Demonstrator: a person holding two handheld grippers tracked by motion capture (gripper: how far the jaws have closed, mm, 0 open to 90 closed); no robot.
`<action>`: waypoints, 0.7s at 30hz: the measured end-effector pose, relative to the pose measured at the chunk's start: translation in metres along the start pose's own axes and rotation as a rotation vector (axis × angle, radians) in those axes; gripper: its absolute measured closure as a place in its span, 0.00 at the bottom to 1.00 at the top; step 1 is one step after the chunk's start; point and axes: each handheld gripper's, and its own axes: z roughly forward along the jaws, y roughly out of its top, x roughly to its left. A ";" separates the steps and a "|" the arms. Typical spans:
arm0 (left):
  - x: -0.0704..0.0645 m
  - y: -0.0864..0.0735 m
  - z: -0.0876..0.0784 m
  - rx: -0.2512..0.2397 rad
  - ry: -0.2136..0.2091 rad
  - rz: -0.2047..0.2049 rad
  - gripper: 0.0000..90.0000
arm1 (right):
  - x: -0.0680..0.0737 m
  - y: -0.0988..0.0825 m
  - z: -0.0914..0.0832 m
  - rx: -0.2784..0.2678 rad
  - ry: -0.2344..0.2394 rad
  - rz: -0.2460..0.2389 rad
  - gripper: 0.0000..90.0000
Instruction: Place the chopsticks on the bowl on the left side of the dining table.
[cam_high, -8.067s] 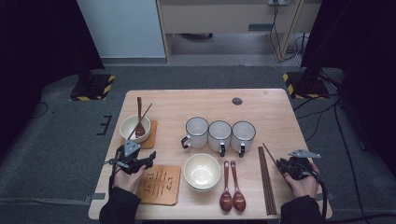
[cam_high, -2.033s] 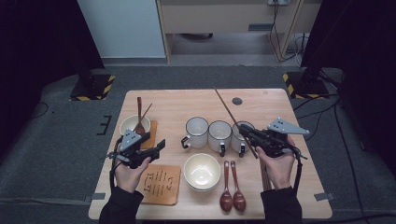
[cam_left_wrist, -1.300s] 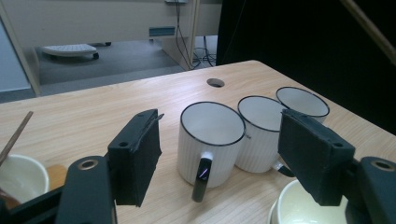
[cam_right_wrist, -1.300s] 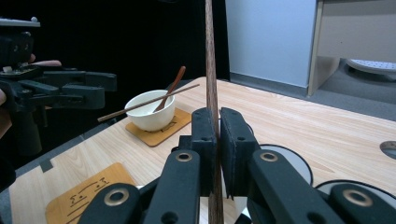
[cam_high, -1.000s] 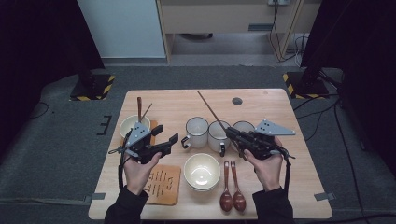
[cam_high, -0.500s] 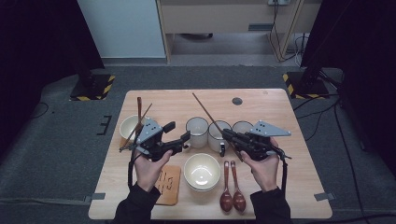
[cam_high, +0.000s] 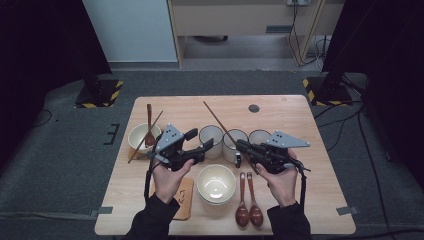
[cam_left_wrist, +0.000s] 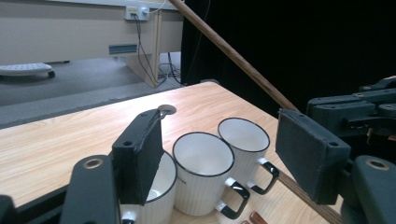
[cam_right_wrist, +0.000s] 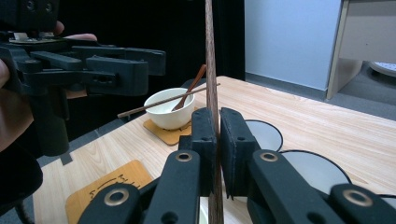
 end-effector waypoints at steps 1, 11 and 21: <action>-0.001 0.000 0.001 -0.001 -0.003 -0.001 0.36 | 0.000 0.000 0.000 0.001 0.000 0.000 0.94; -0.007 -0.002 0.008 -0.011 -0.019 -0.013 0.38 | 0.004 -0.004 0.006 0.008 0.014 -0.002 0.94; -0.010 -0.004 0.013 -0.019 -0.032 -0.042 0.43 | 0.008 -0.005 0.010 0.013 0.026 -0.009 0.94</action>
